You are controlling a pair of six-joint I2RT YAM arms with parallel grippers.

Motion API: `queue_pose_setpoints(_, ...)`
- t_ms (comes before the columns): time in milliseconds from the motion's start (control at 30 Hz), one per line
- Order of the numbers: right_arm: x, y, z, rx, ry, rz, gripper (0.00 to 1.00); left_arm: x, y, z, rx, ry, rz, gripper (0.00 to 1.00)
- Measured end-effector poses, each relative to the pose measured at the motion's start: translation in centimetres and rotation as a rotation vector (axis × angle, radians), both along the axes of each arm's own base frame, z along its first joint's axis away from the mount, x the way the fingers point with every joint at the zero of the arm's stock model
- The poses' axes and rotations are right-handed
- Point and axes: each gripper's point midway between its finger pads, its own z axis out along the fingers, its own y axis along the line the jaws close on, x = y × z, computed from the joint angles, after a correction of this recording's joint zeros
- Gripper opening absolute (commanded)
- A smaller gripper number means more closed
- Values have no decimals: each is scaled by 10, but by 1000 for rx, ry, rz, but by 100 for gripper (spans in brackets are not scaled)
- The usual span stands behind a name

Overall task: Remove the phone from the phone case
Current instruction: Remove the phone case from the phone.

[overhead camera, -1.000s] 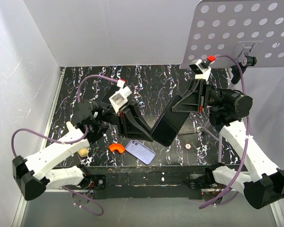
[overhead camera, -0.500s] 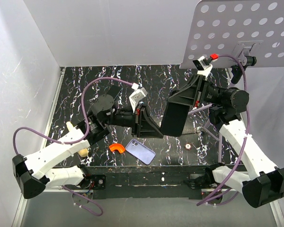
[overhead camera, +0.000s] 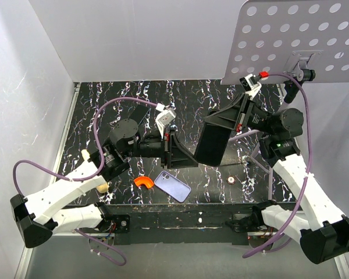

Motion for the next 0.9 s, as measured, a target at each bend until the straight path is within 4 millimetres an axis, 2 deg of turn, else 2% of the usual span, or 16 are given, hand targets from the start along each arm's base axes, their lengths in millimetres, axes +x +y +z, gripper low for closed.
queue_pose_setpoints(233,10,0,-7,26,28,-39,1,15,6,-11,62,78,127,0)
queue_pose_setpoints(500,17,-3,2,83,39,-85,1,25,11,-4,40,99,214,0)
queue_pose_setpoints(600,15,-4,4,104,49,-77,1,22,10,1,15,75,193,0)
queue_pose_setpoints(767,5,-6,9,111,60,-25,1,6,2,9,-19,20,47,0)
queue_pose_setpoints(900,-2,-6,7,99,64,10,1,-4,-3,6,19,38,-53,18)
